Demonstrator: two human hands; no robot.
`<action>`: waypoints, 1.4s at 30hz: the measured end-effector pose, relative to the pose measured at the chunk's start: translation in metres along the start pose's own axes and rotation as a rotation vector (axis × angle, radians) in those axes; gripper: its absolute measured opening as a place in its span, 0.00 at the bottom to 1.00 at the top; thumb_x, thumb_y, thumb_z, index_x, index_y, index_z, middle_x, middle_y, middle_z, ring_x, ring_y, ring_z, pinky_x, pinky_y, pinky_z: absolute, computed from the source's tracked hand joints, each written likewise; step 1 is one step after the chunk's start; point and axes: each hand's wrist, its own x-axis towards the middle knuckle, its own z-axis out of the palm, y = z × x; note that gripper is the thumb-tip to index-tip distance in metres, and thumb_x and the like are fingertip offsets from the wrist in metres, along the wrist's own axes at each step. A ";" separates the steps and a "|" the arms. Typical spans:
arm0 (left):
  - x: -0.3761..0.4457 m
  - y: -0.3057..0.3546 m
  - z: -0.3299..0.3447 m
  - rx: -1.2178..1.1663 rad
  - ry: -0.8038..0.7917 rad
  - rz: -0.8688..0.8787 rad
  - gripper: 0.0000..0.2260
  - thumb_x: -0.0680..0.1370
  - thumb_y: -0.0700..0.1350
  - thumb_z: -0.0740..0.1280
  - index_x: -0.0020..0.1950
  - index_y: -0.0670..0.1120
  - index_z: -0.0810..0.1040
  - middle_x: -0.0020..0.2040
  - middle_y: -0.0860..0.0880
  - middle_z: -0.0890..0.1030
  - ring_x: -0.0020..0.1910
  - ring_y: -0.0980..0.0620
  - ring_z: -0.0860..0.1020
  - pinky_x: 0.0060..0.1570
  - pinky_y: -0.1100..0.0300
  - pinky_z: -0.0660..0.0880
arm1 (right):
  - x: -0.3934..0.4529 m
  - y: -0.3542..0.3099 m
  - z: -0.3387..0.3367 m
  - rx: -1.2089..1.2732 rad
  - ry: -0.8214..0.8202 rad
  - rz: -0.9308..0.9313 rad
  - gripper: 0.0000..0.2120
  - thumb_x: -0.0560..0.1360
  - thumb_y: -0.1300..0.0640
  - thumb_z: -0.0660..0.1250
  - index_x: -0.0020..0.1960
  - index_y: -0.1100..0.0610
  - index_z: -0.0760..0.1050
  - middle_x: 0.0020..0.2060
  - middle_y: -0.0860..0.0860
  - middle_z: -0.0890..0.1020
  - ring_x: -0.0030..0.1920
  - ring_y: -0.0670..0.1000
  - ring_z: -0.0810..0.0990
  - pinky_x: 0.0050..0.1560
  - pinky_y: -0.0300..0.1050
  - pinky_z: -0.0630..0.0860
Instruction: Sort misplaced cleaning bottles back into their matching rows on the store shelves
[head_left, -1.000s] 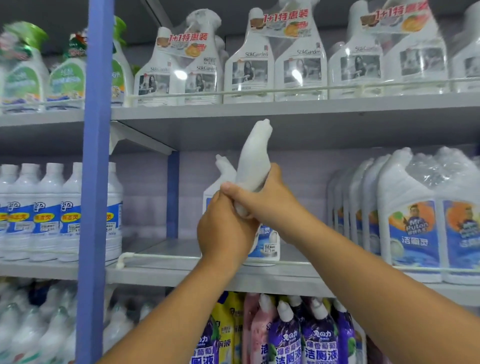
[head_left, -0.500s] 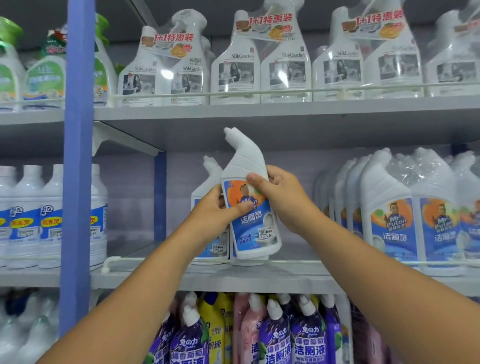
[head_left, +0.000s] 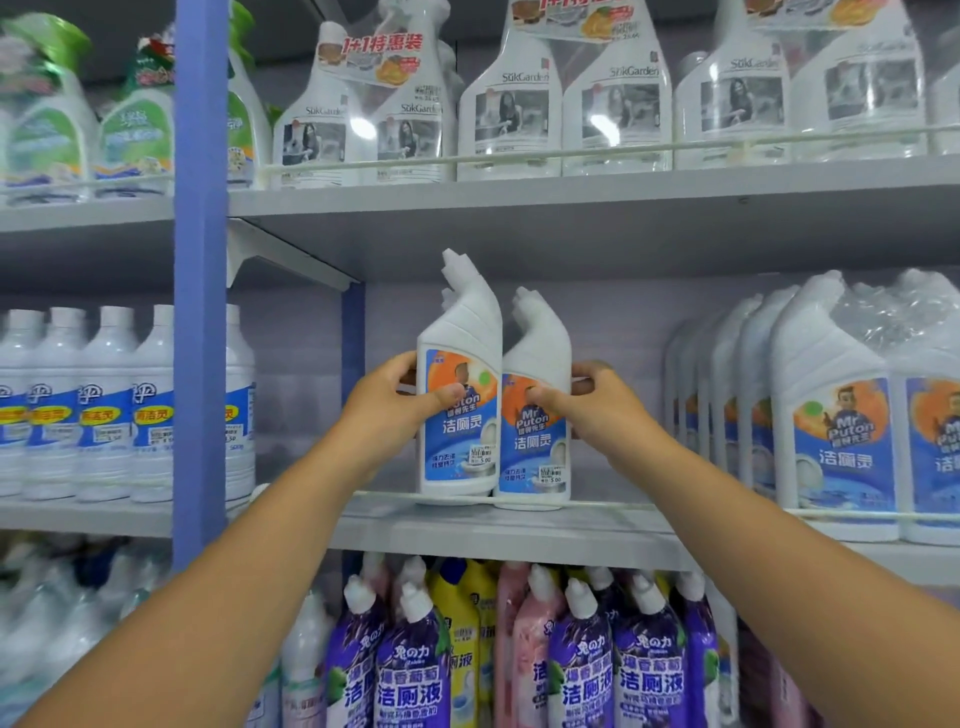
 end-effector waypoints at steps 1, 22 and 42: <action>0.000 -0.002 0.000 0.032 -0.003 0.005 0.11 0.75 0.54 0.75 0.55 0.60 0.79 0.54 0.54 0.84 0.51 0.52 0.85 0.50 0.51 0.84 | 0.000 0.002 0.000 -0.026 -0.016 0.004 0.25 0.71 0.49 0.78 0.62 0.55 0.72 0.52 0.50 0.83 0.47 0.48 0.85 0.38 0.41 0.79; -0.012 -0.024 -0.018 0.186 -0.049 -0.131 0.13 0.75 0.52 0.75 0.56 0.54 0.76 0.53 0.53 0.81 0.48 0.55 0.83 0.40 0.59 0.81 | -0.005 0.019 -0.007 -0.054 -0.229 0.116 0.13 0.78 0.52 0.71 0.59 0.57 0.76 0.50 0.52 0.87 0.47 0.52 0.88 0.47 0.57 0.85; -0.103 -0.017 0.019 -0.162 0.329 0.067 0.22 0.76 0.50 0.75 0.67 0.55 0.74 0.61 0.58 0.81 0.55 0.59 0.82 0.53 0.57 0.80 | -0.090 0.002 -0.048 -0.073 -0.016 -0.050 0.16 0.77 0.51 0.72 0.63 0.48 0.76 0.55 0.46 0.84 0.56 0.48 0.84 0.60 0.56 0.81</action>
